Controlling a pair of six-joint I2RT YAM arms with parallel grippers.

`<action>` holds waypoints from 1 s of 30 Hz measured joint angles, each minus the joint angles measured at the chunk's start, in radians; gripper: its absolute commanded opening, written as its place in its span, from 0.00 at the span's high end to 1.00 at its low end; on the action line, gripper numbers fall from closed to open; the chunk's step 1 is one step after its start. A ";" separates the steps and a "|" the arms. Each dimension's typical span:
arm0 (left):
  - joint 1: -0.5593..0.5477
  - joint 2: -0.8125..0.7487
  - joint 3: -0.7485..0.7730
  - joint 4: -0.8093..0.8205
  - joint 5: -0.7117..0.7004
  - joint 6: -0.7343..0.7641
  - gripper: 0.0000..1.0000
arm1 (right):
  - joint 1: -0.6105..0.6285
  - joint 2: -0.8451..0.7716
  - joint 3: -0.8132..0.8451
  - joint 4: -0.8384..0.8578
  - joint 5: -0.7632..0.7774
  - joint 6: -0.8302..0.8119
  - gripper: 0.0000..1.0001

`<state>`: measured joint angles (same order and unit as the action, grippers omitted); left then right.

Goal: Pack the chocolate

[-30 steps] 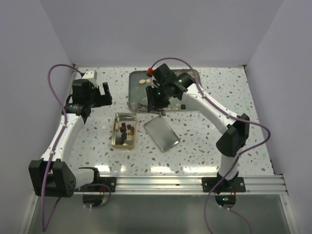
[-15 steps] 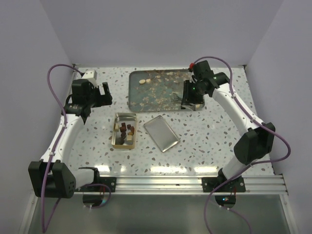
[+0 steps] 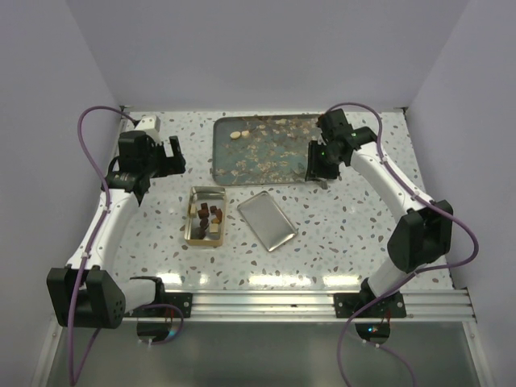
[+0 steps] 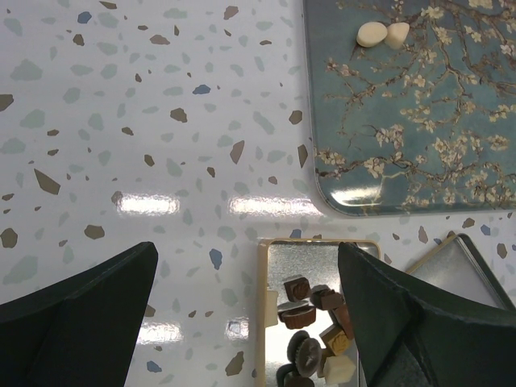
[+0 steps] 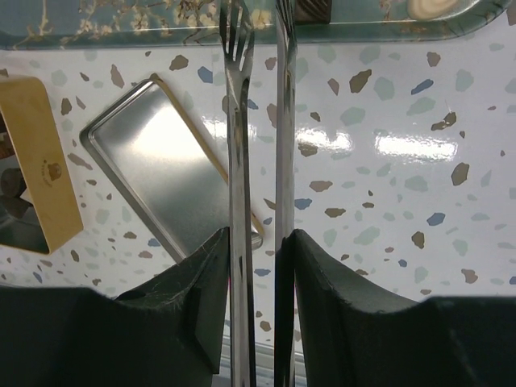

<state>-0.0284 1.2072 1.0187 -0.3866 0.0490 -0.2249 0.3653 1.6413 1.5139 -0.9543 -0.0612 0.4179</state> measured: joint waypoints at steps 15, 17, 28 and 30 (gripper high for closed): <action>0.000 -0.006 -0.002 0.001 0.000 0.000 0.00 | -0.032 -0.009 -0.002 0.010 0.045 0.009 0.60; 0.000 -0.006 -0.002 0.001 0.000 0.000 0.00 | -0.035 -0.012 -0.012 0.012 0.045 0.010 0.60; 0.000 -0.006 -0.002 0.001 0.000 0.000 0.00 | -0.039 -0.015 -0.067 0.030 0.040 0.032 0.59; 0.000 -0.006 -0.002 0.001 0.000 0.000 0.00 | -0.039 -0.016 -0.078 0.040 0.036 0.037 0.59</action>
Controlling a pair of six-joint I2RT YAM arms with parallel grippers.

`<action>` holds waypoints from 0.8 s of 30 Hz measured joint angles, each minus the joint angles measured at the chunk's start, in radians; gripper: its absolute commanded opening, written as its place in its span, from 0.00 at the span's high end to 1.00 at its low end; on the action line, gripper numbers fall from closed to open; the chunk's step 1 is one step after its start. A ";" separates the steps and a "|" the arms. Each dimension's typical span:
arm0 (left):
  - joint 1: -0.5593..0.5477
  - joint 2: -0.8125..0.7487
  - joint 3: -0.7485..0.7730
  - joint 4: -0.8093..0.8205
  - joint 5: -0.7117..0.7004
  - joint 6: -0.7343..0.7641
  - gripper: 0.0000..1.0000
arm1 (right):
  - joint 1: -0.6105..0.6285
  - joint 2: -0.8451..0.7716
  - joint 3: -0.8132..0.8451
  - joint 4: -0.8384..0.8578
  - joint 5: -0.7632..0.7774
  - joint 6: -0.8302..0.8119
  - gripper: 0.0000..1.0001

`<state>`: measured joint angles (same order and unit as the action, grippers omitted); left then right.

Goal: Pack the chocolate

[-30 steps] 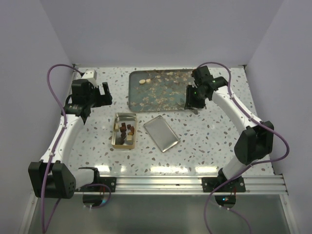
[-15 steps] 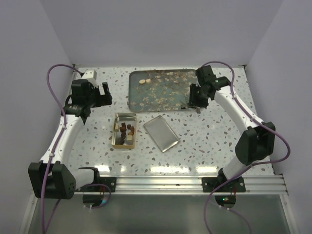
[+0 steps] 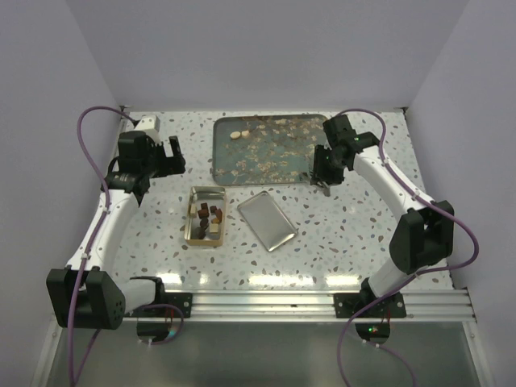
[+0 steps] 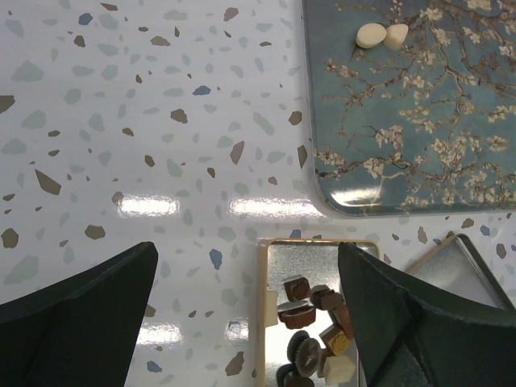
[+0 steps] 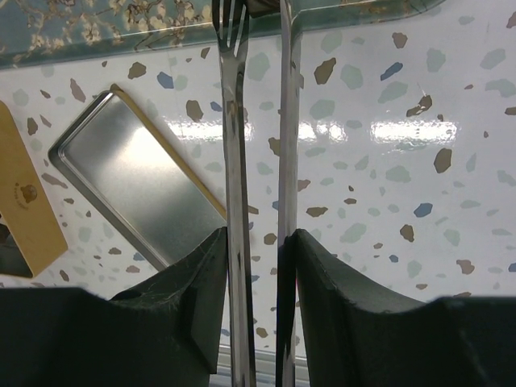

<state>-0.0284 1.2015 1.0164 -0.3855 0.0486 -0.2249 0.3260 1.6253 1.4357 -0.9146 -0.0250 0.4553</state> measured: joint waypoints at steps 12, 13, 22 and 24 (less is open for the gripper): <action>0.000 0.000 0.000 0.000 0.000 0.000 0.00 | 0.000 -0.002 -0.035 0.015 -0.027 0.025 0.69; 0.000 0.000 0.000 0.000 0.000 0.000 0.00 | 0.000 -0.002 -0.035 0.014 -0.029 0.026 0.69; 0.000 0.000 0.000 0.000 0.000 0.000 0.00 | 0.000 -0.002 -0.013 0.008 -0.054 0.035 0.71; 0.000 0.000 0.000 0.000 0.000 0.000 0.00 | 0.000 -0.002 0.015 0.000 -0.056 0.035 0.71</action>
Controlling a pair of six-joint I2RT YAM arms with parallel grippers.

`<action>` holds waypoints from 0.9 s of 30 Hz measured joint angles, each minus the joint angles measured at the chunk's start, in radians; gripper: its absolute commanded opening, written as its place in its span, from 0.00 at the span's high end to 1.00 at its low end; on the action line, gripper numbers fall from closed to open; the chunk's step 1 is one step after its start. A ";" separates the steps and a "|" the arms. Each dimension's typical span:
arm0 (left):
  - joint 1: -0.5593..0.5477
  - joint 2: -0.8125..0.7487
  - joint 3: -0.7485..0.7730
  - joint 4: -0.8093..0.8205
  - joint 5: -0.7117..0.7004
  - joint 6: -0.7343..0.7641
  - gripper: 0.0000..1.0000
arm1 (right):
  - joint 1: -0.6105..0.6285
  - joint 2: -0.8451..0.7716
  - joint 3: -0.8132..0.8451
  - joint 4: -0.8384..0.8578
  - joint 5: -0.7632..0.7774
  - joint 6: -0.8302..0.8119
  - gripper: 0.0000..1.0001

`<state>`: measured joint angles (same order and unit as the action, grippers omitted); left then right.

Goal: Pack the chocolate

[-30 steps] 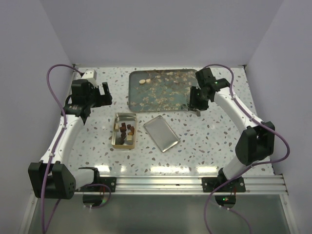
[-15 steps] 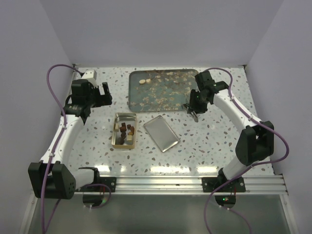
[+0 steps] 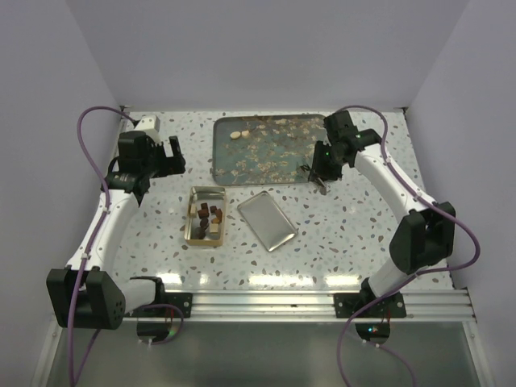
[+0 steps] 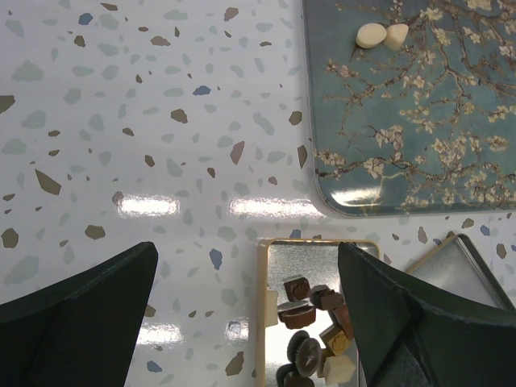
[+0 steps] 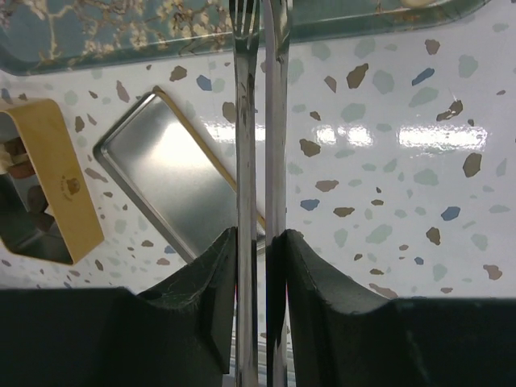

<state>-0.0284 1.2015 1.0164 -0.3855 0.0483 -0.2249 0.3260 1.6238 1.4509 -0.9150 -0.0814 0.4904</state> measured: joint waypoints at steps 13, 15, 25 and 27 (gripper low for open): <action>0.000 0.000 0.000 0.000 0.000 0.000 0.00 | 0.049 -0.021 0.103 -0.014 -0.039 0.000 0.71; 0.000 0.000 0.000 0.000 0.000 0.000 0.00 | 0.098 -0.021 0.114 -0.014 -0.040 0.003 0.71; 0.000 0.000 0.000 0.000 0.001 0.000 0.00 | 0.418 0.008 0.302 -0.023 -0.047 0.050 0.71; 0.000 0.000 0.000 0.000 0.000 0.000 0.00 | 0.461 0.019 0.321 -0.020 -0.049 0.061 0.71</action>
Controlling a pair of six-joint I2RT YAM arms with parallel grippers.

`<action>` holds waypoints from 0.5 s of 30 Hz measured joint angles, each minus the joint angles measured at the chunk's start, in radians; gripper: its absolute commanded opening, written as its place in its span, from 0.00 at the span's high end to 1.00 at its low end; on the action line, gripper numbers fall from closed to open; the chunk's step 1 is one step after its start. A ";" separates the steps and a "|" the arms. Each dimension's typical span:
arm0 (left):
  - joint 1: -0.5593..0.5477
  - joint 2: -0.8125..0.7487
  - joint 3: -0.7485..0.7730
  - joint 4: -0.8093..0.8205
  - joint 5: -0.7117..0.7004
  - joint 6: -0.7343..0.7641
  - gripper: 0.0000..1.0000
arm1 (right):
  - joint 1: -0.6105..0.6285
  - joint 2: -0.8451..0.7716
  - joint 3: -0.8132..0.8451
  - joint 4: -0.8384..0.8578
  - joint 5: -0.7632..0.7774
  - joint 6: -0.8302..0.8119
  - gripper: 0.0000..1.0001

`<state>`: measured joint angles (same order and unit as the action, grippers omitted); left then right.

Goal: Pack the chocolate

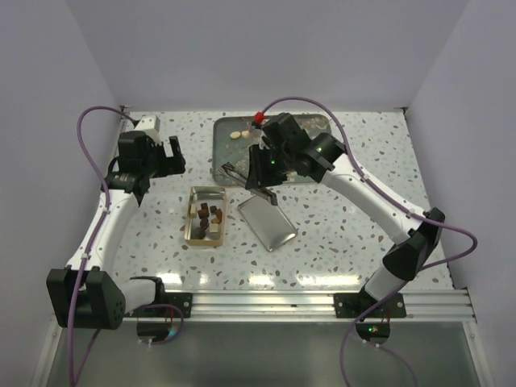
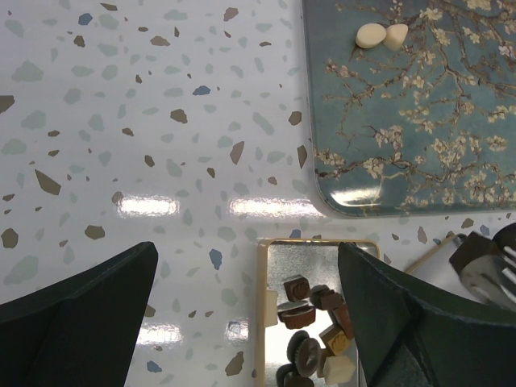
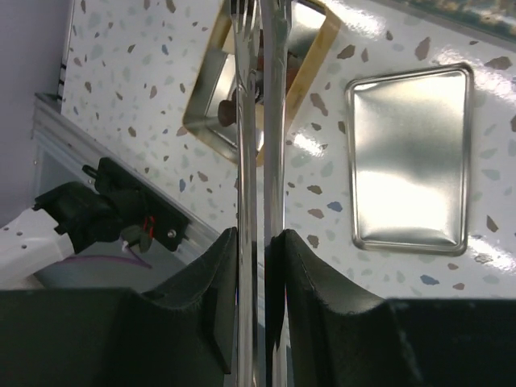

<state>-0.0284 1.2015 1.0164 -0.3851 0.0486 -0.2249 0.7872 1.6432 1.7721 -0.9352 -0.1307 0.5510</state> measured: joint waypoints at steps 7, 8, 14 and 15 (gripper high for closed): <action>0.000 0.000 0.000 0.000 0.000 0.000 0.00 | 0.123 0.080 0.016 0.000 -0.017 0.026 0.70; 0.000 0.000 0.000 0.000 0.000 0.000 0.00 | 0.137 0.095 0.016 0.000 -0.020 0.029 0.70; 0.000 0.000 0.000 0.000 0.000 0.000 0.00 | 0.179 0.158 0.034 -0.004 -0.043 0.037 0.63; 0.000 0.000 0.000 0.000 0.000 0.000 0.00 | 0.179 0.162 0.042 -0.005 -0.044 0.038 0.62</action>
<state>-0.0284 1.2015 1.0164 -0.3847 0.0490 -0.2249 0.9657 1.8050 1.8145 -0.9401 -0.1745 0.5892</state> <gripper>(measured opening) 0.997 0.368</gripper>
